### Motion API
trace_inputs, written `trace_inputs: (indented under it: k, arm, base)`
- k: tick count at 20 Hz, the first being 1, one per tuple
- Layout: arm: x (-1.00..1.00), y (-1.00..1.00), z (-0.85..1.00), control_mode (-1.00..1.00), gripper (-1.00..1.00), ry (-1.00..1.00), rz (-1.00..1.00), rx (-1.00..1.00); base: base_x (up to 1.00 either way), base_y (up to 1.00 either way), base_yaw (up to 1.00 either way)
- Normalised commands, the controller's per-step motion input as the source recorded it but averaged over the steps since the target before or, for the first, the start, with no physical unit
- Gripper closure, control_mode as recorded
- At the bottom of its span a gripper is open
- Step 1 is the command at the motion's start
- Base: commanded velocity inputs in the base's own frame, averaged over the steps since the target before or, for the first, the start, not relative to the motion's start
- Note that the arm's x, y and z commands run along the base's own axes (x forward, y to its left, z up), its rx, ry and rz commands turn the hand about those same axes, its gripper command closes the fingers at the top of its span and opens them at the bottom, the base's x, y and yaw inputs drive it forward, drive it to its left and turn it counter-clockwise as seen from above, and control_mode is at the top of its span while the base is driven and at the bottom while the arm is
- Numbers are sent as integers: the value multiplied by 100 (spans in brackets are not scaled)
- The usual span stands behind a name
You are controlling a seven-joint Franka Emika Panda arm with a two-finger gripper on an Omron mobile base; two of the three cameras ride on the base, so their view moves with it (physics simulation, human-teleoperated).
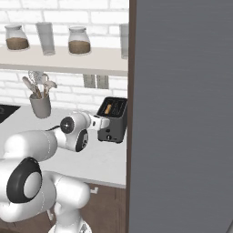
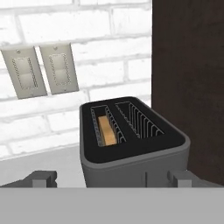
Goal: Start the toaster. Once the lever pops up, take the bread to the plate on the dining counter.
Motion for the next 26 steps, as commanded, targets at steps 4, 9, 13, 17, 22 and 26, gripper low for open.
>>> trace_inputs:
  k: [4,9,13,17,22,26]
  arm:
    - [0,0,0,-100,-100,0,0,0]
    - [0,0,0,-100,-100,-1,0,0]
    - [0,0,0,-100,-100,-1,0,0]
    - [0,0,0,-100,-100,-2,0,0]
    - [-1,0,0,-100,-100,-3,0,0]
    - [0,0,0,-100,-100,-1,0,0]
  base:
    - [0,0,0]
    - [0,0,0]
    - [0,0,0]
    - [0,0,0]
    - [0,0,0]
    - [0,0,0]
